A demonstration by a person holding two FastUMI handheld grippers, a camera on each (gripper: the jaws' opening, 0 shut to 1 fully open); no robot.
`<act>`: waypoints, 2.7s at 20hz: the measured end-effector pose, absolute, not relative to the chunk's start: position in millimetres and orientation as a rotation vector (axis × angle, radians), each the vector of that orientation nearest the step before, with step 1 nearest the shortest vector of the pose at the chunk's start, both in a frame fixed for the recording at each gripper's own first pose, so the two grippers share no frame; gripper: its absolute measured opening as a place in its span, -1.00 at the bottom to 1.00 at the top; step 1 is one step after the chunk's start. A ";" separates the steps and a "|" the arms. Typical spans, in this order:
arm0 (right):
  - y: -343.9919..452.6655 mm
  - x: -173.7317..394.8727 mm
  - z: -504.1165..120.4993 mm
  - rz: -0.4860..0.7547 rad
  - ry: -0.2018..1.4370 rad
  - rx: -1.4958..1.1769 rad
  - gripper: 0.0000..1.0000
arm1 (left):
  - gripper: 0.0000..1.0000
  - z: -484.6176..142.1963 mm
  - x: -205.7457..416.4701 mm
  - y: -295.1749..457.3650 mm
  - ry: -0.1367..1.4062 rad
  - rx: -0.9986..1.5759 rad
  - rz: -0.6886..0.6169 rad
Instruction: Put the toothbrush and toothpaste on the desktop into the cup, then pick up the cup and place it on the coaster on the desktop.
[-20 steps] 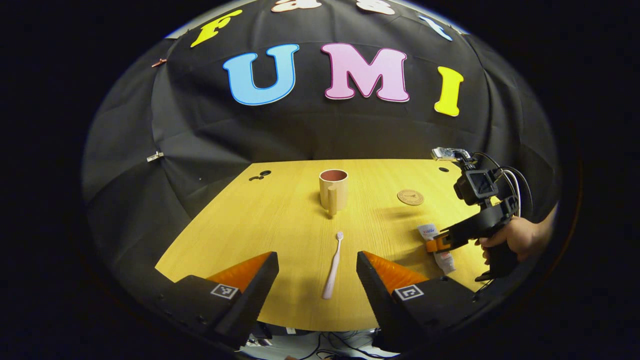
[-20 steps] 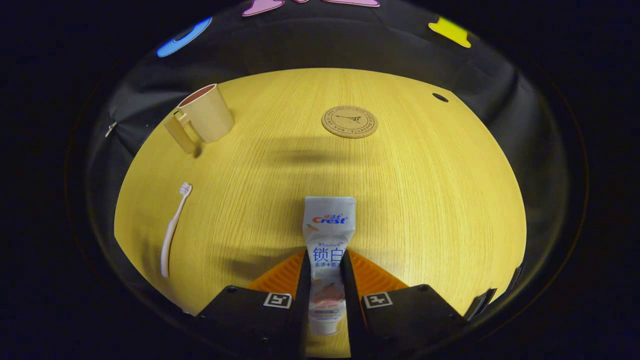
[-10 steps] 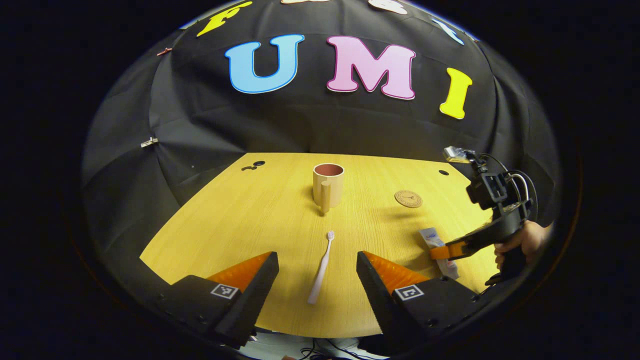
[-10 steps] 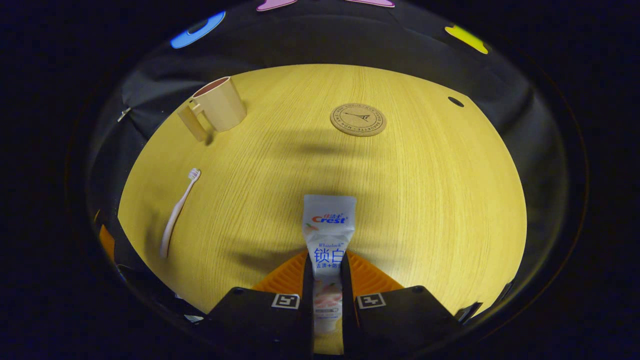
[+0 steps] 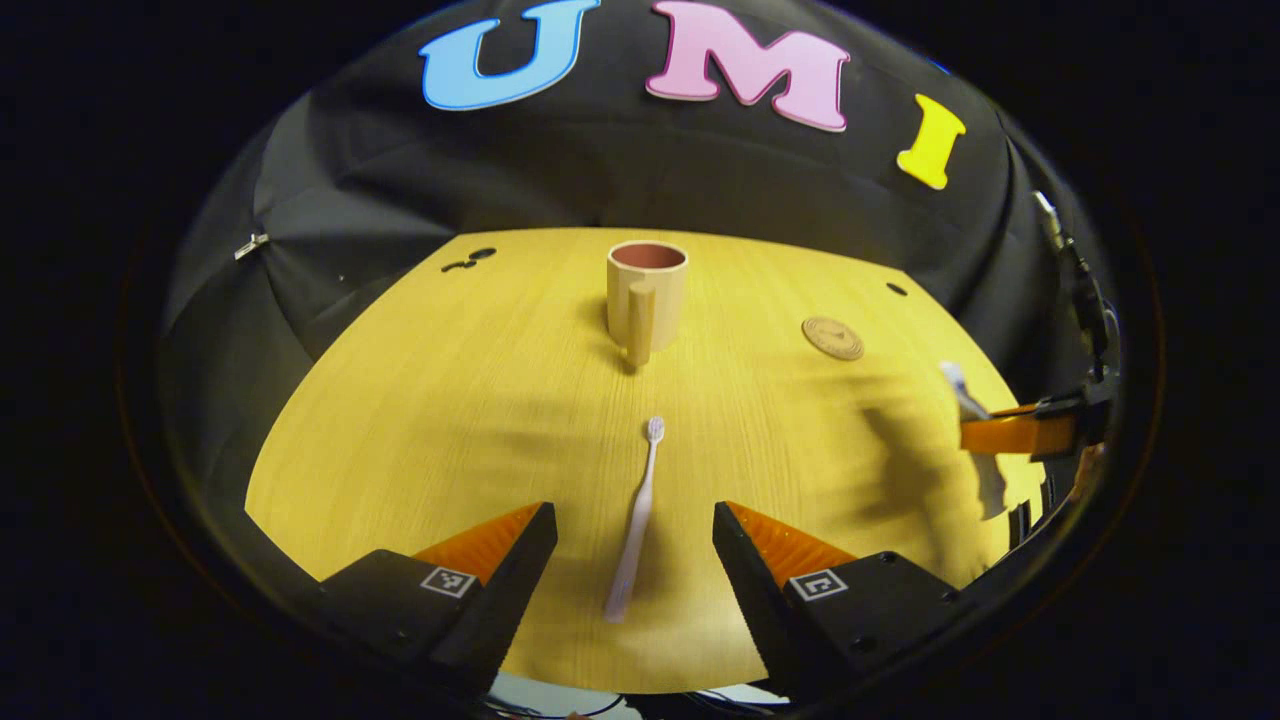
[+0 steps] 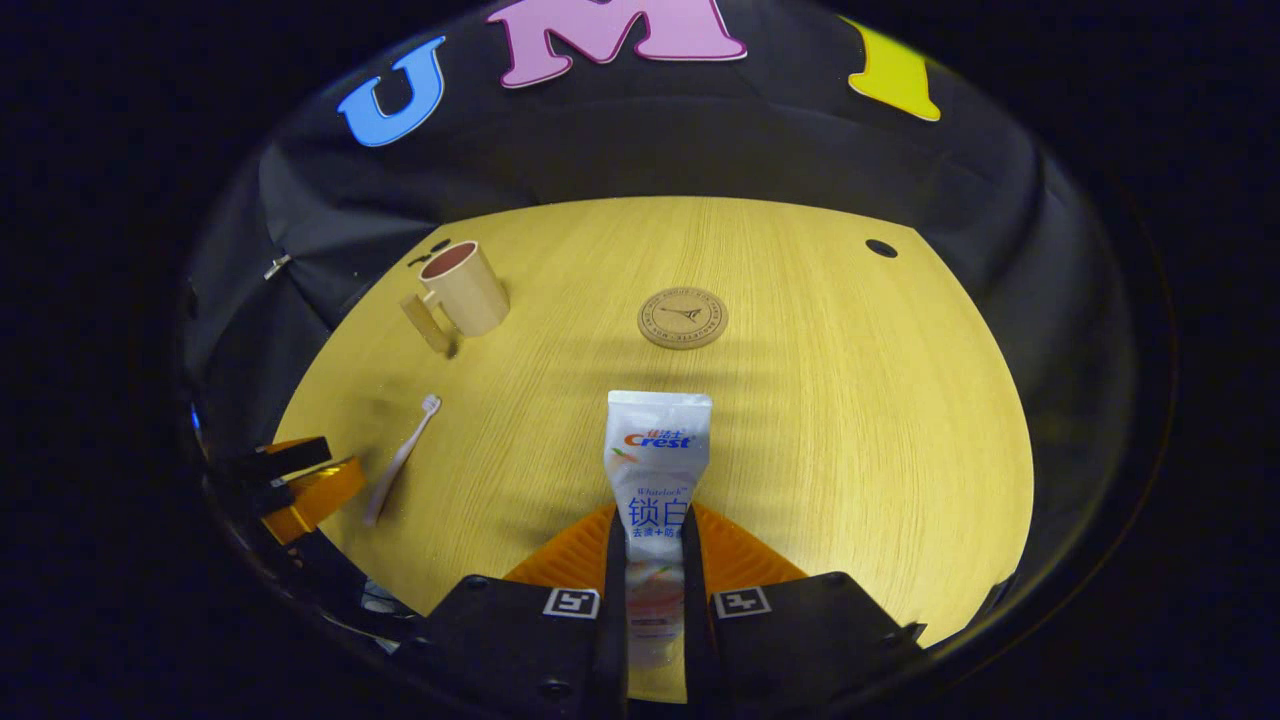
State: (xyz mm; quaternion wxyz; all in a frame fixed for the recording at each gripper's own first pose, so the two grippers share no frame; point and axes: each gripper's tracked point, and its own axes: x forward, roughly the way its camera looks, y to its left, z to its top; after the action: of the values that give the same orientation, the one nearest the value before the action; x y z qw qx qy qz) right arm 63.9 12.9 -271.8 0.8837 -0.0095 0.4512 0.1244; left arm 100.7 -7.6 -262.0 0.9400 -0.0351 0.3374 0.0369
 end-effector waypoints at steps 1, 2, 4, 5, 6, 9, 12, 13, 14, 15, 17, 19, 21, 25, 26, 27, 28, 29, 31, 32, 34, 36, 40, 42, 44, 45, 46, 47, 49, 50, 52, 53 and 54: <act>10.2 63.4 -268.5 0.262 0.933 -0.013 -0.47 | 0.95 -267.3 103.4 -6.2 0.718 -0.061 0.070; 7.4 62.2 -265.1 0.264 0.929 -0.007 -0.47 | 0.95 -275.1 108.0 -6.1 0.747 -0.050 0.060; 2.6 60.2 -259.8 0.264 0.920 0.007 -0.47 | 0.95 -283.1 115.1 -7.4 0.795 -0.032 0.052; 1.2 59.7 -257.8 0.263 0.919 0.017 -0.47 | 0.94 -290.5 115.5 -8.9 0.821 -0.035 0.051; 1.6 57.3 -256.6 0.267 0.921 0.028 -0.48 | 0.93 -295.7 118.4 -12.8 0.849 -0.044 0.045; 3.6 57.8 -250.7 0.292 0.917 0.060 -0.48 | 0.85 -309.3 121.6 -15.6 0.923 -0.064 0.056; 1.1 64.7 -245.6 0.317 0.882 0.047 -0.47 | 0.75 -315.0 125.0 -12.3 0.968 -0.053 0.066; 1.6 67.1 -243.6 0.324 0.879 0.055 -0.47 | 0.67 -317.5 124.6 -12.7 0.991 -0.050 0.063; 1.4 69.5 -241.3 0.329 0.873 0.062 -0.47 | 0.62 -314.8 125.5 -13.9 1.009 -0.047 0.059; 1.7 73.5 -238.9 0.337 0.863 0.066 -0.47 | 0.47 -317.9 125.3 -14.8 1.036 -0.044 0.052; 3.0 78.9 -237.2 0.351 0.853 0.057 -0.47 | 0.19 -316.0 125.2 -18.5 1.080 -0.040 0.041; 6.9 85.9 -233.3 0.361 0.847 0.051 -0.47 | -0.31 -318.3 128.0 -23.3 1.105 -0.028 0.030; 12.3 93.8 -233.3 0.369 0.839 0.028 -0.48 | -0.65 -314.7 126.4 -25.3 1.126 -0.007 0.021; 16.2 107.4 -233.9 0.366 0.825 -0.048 -0.48 | -0.87 -315.5 127.7 -26.0 1.134 -0.015 0.021; 18.0 111.7 -230.4 0.359 0.816 -0.048 -0.48 | -0.87 -315.8 127.8 -26.7 1.125 -0.027 0.015; 20.5 117.4 -226.4 0.350 0.804 -0.043 -0.48 | -0.87 -315.1 127.2 -28.7 1.113 -0.049 0.007; 24.5 122.3 -223.9 0.350 0.797 -0.038 -0.48 | -0.87 -314.0 125.0 -31.9 1.100 -0.078 -0.006; 29.2 128.8 -221.4 0.357 0.793 -0.044 -0.48 | -0.87 -311.7 124.0 -34.1 1.079 -0.096 -0.018; 38.3 144.6 -212.5 0.367 0.775 -0.073 -0.48 | -0.87 -306.4 123.2 -31.5 1.043 -0.094 -0.028; 45.9 154.5 -205.1 0.376 0.756 -0.079 -0.48 | -0.87 -302.7 121.6 -30.2 1.031 -0.092 -0.036; 63.8 173.8 -188.4 0.398 0.713 -0.091 -0.48 | -0.87 -295.3 115.1 -27.9 1.019 -0.088 -0.047; 85.4 196.0 -172.2 0.418 0.672 -0.080 -0.48 | -0.87 -286.0 109.2 -27.9 0.992 -0.092 -0.057; 139.3 239.0 -137.1 0.477 0.552 -0.084 -0.48 | -0.87 -261.8 95.2 -21.8 0.948 -0.102 -0.052; 165.3 256.8 -125.8 0.510 0.508 -0.104 -0.48 | -0.87 -245.6 90.5 -18.7 0.914 -0.097 -0.057; 196.5 267.4 -117.8 0.548 0.476 -0.087 -0.48 | -0.87 -231.7 86.6 -15.7 0.885 -0.094 -0.063; 212.4 272.4 -115.3 0.566 0.460 -0.079 -0.48 | -0.87 -225.5 85.9 -13.6 0.873 -0.090 -0.066; 226.6 276.9 -113.6 0.581 0.443 -0.078 -0.48 | -0.87 -221.2 85.5 -10.5 0.860 -0.083 -0.058; 240.3 282.4 -114.1 0.593 0.427 -0.081 -0.48 | -0.87 -217.0 84.9 -6.8 0.851 -0.075 -0.050; 266.0 288.5 -119.7 0.616 0.408 -0.066 -0.48 | -0.87 -210.2 81.7 -1.5 0.834 -0.068 -0.044; 279.3 289.4 -126.3 0.625 0.404 -0.049 -0.48 | -0.87 -207.7 78.9 0.1 0.831 -0.080 -0.048; 299.6 296.0 -138.0 0.640 0.397 -0.028 -0.48 | -0.87 -198.0 78.8 5.5 0.785 -0.109 -0.043; 307.9 299.5 -145.6 0.644 0.394 -0.025 -0.48 | -0.87 -193.2 80.1 10.2 0.758 -0.129 -0.036; 313.5 301.6 -153.0 0.648 0.389 -0.022 -0.48 | -0.87 -187.1 78.6 11.9 0.734 -0.157 -0.036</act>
State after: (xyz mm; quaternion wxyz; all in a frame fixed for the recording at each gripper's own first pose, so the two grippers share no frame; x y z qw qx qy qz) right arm 301.6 313.5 -153.0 0.9294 -0.0110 0.1897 0.3163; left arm 78.6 11.9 -187.1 0.9303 -0.0767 0.3582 -0.0175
